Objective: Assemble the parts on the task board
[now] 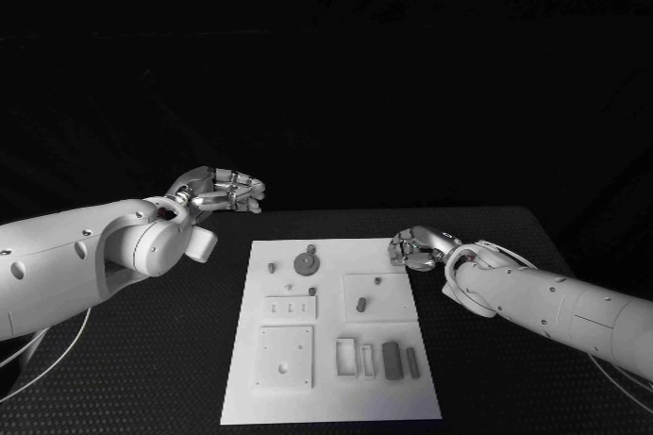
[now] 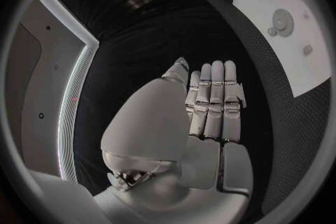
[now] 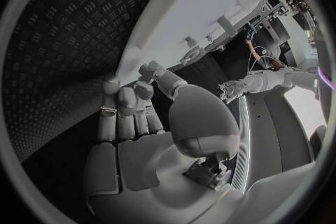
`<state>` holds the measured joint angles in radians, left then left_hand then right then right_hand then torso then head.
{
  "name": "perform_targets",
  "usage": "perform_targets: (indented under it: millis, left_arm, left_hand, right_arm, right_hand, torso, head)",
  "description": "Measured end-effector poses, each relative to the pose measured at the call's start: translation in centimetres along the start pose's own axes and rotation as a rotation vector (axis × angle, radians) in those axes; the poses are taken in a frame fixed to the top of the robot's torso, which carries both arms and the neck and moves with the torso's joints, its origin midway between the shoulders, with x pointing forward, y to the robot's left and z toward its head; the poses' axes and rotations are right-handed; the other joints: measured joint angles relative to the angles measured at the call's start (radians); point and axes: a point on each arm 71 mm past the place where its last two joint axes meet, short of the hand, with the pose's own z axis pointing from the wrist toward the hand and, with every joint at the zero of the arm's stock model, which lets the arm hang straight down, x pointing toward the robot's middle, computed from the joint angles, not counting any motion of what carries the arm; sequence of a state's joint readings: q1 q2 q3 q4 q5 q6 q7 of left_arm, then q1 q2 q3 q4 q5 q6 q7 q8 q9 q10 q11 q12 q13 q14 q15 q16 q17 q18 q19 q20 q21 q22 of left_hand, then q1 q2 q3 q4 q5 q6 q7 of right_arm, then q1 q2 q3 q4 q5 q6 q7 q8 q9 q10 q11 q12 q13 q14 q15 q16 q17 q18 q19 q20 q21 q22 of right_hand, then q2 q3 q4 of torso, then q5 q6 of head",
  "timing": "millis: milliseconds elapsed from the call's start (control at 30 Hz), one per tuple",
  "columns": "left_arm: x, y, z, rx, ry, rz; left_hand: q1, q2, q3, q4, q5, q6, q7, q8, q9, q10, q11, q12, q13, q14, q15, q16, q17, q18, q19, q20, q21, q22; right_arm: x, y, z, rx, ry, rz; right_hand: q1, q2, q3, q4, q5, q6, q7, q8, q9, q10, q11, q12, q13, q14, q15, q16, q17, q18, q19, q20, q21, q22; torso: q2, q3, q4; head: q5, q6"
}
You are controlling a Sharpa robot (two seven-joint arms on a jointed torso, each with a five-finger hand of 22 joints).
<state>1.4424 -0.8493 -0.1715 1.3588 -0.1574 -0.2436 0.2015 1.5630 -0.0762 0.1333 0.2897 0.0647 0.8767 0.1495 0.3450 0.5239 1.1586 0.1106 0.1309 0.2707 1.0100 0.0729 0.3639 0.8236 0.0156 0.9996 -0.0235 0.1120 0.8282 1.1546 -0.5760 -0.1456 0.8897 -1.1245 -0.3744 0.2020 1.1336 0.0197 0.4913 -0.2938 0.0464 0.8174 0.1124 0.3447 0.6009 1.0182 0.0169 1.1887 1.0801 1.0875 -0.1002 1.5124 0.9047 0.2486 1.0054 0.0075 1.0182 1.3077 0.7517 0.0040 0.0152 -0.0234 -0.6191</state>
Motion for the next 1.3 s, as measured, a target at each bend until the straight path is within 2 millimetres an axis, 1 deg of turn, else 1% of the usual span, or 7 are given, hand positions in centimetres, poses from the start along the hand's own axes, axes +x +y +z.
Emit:
perform_targets:
  millis: [200, 433, 567, 833, 967, 1100, 1300]
  left_arm:
    - [0.1, 0.0, 0.0, -0.001, 0.009, 0.016]
    - [0.6, 0.0, 0.3, -0.021, 0.022, 0.038]
    - [1.1, 0.2, 0.7, -0.041, 0.028, 0.047]
    - [2.5, 0.3, 1.5, -0.089, 0.038, 0.096]
    - [3.3, 0.5, 2.0, -0.130, 0.044, 0.157]
    - [4.1, 0.6, 2.5, -0.176, 0.054, 0.209]
    - [6.2, 1.0, 3.2, -0.266, 0.108, 0.297]
  left_hand:
    - [-0.006, 0.005, 0.001, 0.001, -0.004, 0.026, -0.010, 0.000, -0.012, 0.021, -0.009, -0.006, 0.000, 0.013, -0.005, 0.003, 0.011, 0.000, 0.014, -0.007, 0.000, 0.012]
    - [-0.053, -0.005, 0.001, 0.001, -0.008, 0.034, -0.005, -0.025, -0.028, 0.028, -0.009, -0.025, 0.000, 0.019, -0.005, 0.005, 0.015, 0.000, 0.016, -0.009, 0.000, 0.021]
    - [-0.071, -0.014, 0.001, 0.001, -0.008, 0.016, 0.011, -0.045, -0.040, 0.021, -0.001, -0.039, -0.004, 0.014, 0.001, -0.007, 0.015, 0.000, 0.016, -0.009, -0.011, 0.023]
    - [-0.085, -0.011, 0.007, 0.001, -0.008, 0.011, 0.011, -0.047, -0.043, 0.021, -0.001, -0.046, -0.004, 0.014, 0.001, -0.012, 0.015, 0.000, 0.012, -0.005, -0.016, 0.027]
    - [-0.142, -0.019, 0.007, 0.001, -0.012, 0.015, 0.015, -0.047, -0.043, 0.024, 0.002, -0.050, -0.004, 0.014, 0.001, -0.012, 0.019, 0.001, 0.012, -0.005, -0.016, 0.033]
    - [-0.206, -0.021, 0.007, 0.001, -0.012, 0.015, 0.015, -0.047, -0.043, 0.027, 0.000, -0.052, -0.003, 0.014, 0.001, -0.012, 0.024, 0.015, 0.012, -0.005, -0.019, 0.039]
    - [-0.321, -0.027, 0.001, 0.004, -0.012, 0.015, 0.015, -0.059, -0.054, 0.029, -0.002, -0.058, -0.001, 0.014, 0.001, -0.012, 0.033, 0.015, 0.012, -0.005, -0.027, 0.047]
  right_arm:
    - [-0.8, 0.9, 0.2, -0.006, -0.026, 0.011]
    - [-2.3, 3.2, 0.7, -0.029, -0.056, 0.021]
    - [-2.7, 4.9, 1.0, -0.042, -0.056, 0.028]
    - [-2.3, 7.8, 1.1, -0.068, -0.035, 0.040]
    - [-2.4, 9.7, 1.3, -0.089, -0.030, 0.041]
    - [-2.3, 11.5, 1.4, -0.109, -0.026, 0.038]
    - [-1.4, 14.4, 1.6, -0.145, -0.008, 0.029]
  right_hand:
    - [0.000, 0.000, 0.000, 0.000, 0.000, 0.004, -0.004, 0.003, 0.007, 0.004, -0.004, 0.000, -0.001, 0.005, -0.005, 0.000, -0.001, 0.002, 0.000, 0.000, 0.000, 0.000]
    - [-0.001, -0.008, -0.004, -0.001, 0.000, 0.008, -0.008, 0.009, 0.016, 0.009, -0.010, 0.004, -0.002, 0.009, -0.009, 0.000, -0.002, 0.006, 0.000, 0.000, 0.004, 0.000]
    - [-0.012, -0.004, -0.008, -0.003, 0.000, 0.011, -0.011, 0.027, 0.046, 0.012, -0.013, 0.004, -0.006, 0.011, -0.011, 0.004, -0.004, 0.007, 0.008, -0.005, 0.004, 0.000]
    - [-0.020, 0.004, -0.008, -0.003, 0.000, 0.011, -0.011, 0.041, 0.091, 0.012, -0.013, 0.004, -0.009, 0.011, -0.011, 0.005, -0.006, 0.007, 0.009, -0.006, 0.004, 0.000]
    - [-0.020, 0.004, -0.008, -0.003, 0.000, 0.011, -0.011, 0.041, 0.096, 0.012, -0.013, 0.004, -0.009, 0.011, -0.011, 0.005, -0.007, 0.006, 0.009, -0.006, 0.004, 0.000]
    - [-0.020, 0.004, -0.008, -0.003, 0.000, 0.011, -0.011, 0.041, 0.098, 0.012, -0.013, 0.004, -0.009, 0.011, -0.011, 0.005, -0.007, 0.006, 0.009, -0.006, 0.004, 0.000]
    - [-0.020, 0.004, -0.008, -0.003, 0.000, 0.011, -0.011, 0.041, 0.103, 0.012, -0.014, 0.004, -0.010, 0.013, -0.013, 0.005, -0.007, 0.005, 0.009, -0.006, 0.004, 0.000]
  torso:
    - [0.000, -0.0005, -0.0009]
    - [-0.003, -0.0012, -0.0031]
    - [-0.007, -0.0018, -0.0050]
    - [-0.016, -0.0036, -0.0083]
    - [-0.020, -0.0041, -0.0089]
    - [-0.023, -0.0056, -0.0095]
    - [-0.030, -0.0077, -0.0111]
  head:
    - [0.000, 0.003]
    - [0.001, 0.011]
    - [0.002, 0.014]
    - [0.008, 0.019]
    - [0.014, 0.020]
    - [0.018, 0.024]
    - [0.029, 0.028]
